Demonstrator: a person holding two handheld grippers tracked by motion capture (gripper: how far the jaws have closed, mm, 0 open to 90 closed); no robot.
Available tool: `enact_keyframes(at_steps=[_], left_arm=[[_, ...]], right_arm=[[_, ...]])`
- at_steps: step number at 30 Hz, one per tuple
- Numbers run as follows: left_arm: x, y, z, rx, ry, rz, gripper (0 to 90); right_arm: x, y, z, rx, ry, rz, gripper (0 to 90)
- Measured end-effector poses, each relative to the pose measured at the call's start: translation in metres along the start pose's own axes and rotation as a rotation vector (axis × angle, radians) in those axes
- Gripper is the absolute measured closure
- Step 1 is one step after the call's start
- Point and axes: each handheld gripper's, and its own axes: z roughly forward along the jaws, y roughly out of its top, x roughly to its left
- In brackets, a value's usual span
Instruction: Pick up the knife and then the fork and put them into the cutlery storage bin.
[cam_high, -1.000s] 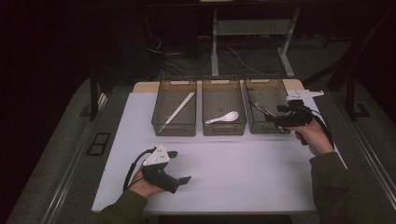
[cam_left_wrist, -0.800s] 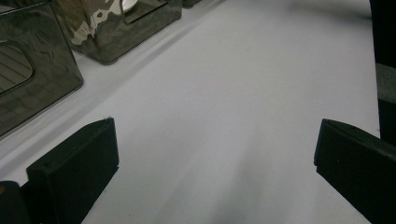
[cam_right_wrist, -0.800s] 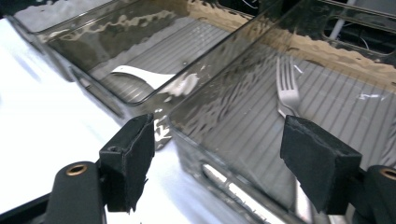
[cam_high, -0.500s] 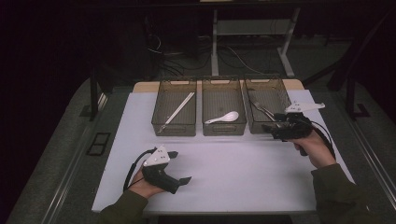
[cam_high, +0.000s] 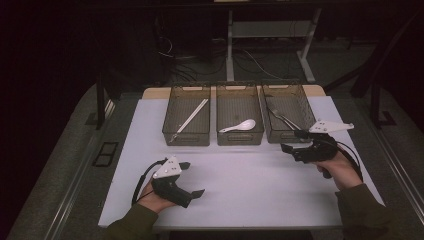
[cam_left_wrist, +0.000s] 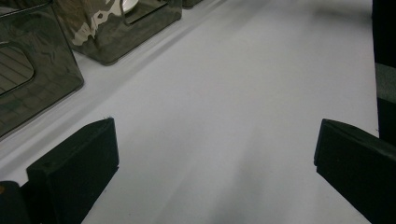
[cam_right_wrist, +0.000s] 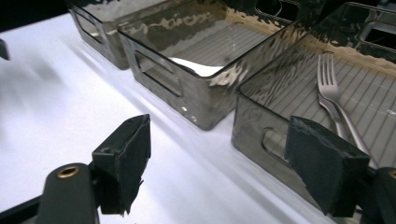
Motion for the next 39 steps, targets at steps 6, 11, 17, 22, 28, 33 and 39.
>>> enact_keyframes(at_steps=[6,11,17,22,28,33,39], left_arm=[[0.000,0.000,0.000,-0.001,0.003,0.000,0.0],[0.000,0.000,-0.001,-0.001,0.002,-0.002,0.0],[0.000,0.000,-0.002,0.004,0.002,0.005,0.0],[0.000,0.000,-0.002,0.005,0.002,0.004,0.0],[0.000,0.000,-0.002,0.001,0.002,0.003,0.0],[0.000,0.000,-0.002,0.003,0.003,0.006,0.0],[0.000,0.000,-0.002,0.004,0.003,0.005,0.0]], right_arm=[[0.007,-0.010,-0.004,0.001,0.018,-0.004,19.3],[0.014,-0.018,-0.008,-0.008,0.037,-0.016,18.3],[0.022,-0.026,-0.013,-0.037,0.050,-0.002,17.6],[0.028,-0.035,-0.015,-0.038,0.060,-0.001,17.6],[0.035,-0.044,-0.017,-0.040,0.075,0.004,15.3],[0.041,-0.051,-0.018,-0.037,0.083,0.001,15.3],[0.047,-0.061,-0.017,-0.029,0.098,-0.013,15.3]])
